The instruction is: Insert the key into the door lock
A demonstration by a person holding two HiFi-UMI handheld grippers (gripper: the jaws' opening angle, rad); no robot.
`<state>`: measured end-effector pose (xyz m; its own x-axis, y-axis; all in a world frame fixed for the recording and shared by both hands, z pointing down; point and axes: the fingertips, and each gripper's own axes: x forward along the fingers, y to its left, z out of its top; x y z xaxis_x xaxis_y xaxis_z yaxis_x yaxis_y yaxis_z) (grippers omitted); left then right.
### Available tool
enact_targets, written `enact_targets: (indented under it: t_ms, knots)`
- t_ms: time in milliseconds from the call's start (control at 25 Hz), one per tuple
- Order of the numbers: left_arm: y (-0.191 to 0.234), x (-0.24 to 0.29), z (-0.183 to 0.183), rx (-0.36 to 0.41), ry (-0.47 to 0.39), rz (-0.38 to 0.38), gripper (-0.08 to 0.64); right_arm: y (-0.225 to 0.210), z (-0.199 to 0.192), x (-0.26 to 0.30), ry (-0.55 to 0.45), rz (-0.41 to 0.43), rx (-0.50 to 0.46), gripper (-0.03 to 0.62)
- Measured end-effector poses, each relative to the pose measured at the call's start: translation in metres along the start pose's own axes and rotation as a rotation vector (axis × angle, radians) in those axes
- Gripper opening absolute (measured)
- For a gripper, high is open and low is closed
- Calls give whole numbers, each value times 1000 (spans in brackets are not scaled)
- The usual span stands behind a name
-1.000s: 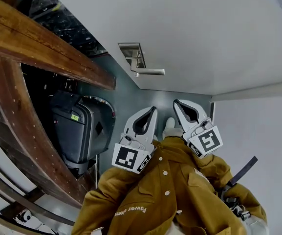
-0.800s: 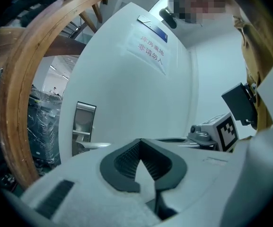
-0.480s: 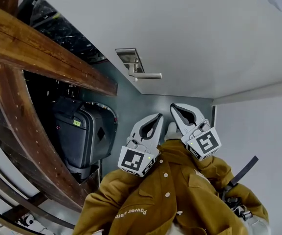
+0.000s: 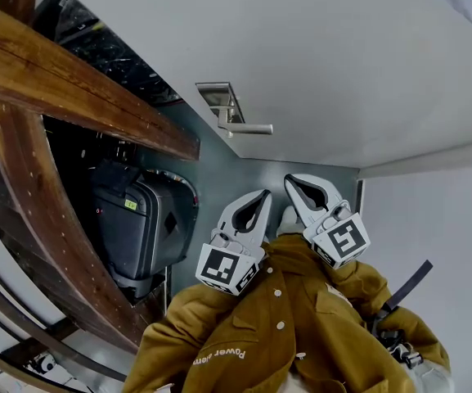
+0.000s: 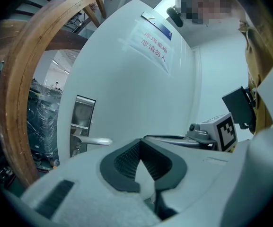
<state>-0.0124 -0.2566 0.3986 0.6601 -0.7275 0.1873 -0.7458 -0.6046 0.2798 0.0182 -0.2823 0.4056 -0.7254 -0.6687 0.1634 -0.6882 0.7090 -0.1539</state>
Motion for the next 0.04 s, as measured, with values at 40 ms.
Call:
enact_targets:
  t_ms: [40]
  knots:
    - [0, 0, 0, -2, 0, 2, 0, 0, 0, 0, 0, 2, 0, 5]
